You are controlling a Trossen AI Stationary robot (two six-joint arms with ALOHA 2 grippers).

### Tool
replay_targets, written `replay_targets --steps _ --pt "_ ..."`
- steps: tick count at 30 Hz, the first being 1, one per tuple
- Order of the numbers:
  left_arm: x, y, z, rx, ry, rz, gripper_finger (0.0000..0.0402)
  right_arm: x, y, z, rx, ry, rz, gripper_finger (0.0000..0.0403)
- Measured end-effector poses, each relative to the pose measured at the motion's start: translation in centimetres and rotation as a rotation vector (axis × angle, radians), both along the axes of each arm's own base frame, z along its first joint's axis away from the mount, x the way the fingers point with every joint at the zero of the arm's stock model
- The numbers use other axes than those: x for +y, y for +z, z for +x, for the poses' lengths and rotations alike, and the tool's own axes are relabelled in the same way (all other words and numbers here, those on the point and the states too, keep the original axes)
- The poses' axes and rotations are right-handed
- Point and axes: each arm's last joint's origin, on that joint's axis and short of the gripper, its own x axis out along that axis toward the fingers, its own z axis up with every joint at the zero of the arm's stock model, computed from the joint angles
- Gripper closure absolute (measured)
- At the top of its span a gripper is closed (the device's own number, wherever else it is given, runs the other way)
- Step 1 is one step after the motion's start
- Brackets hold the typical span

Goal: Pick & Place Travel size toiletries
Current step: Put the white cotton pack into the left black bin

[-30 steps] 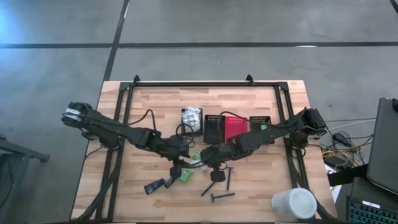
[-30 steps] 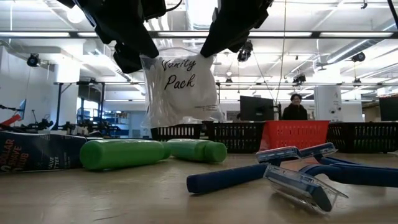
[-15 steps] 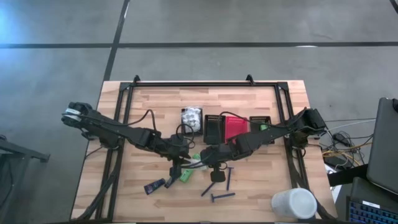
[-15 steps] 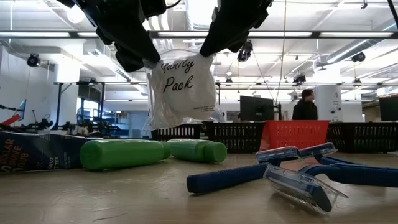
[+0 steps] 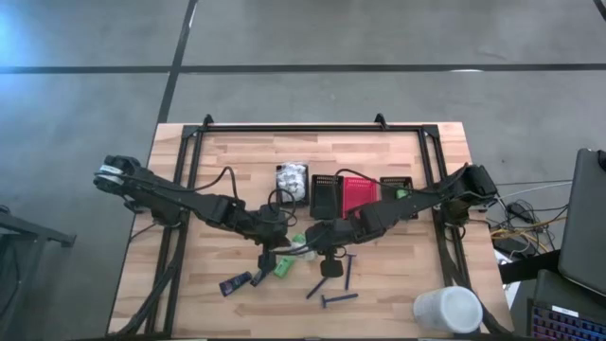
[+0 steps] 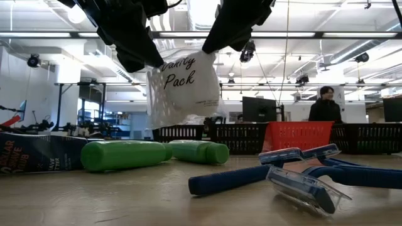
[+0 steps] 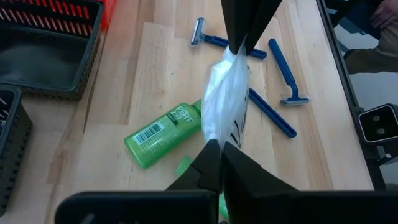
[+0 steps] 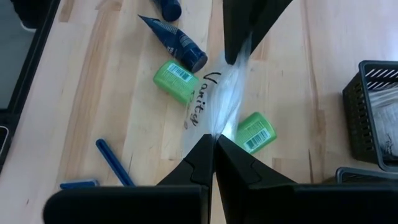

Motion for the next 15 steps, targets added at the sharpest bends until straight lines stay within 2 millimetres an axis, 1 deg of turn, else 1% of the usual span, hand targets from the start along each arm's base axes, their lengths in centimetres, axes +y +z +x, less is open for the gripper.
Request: replay_targets --steps 5,8,11,15 --pt "0.0 0.0 0.0 0.001 0.000 0.001 0.0396 -0.1 0.5 -0.2 -0.011 -0.017 0.015 0.0394" --pt "0.0 0.0 -0.1 0.007 0.001 0.004 0.0397 -0.1 0.7 -0.4 0.000 -0.034 0.028 0.0385" --pt "0.1 -0.2 -0.1 0.016 0.009 0.012 0.0398 -0.2 0.6 -0.7 0.030 -0.042 0.028 0.0362" --pt "0.2 -0.3 -0.2 0.031 0.032 0.039 0.0399 -0.3 0.5 -1.2 0.078 -0.073 0.027 0.0315"
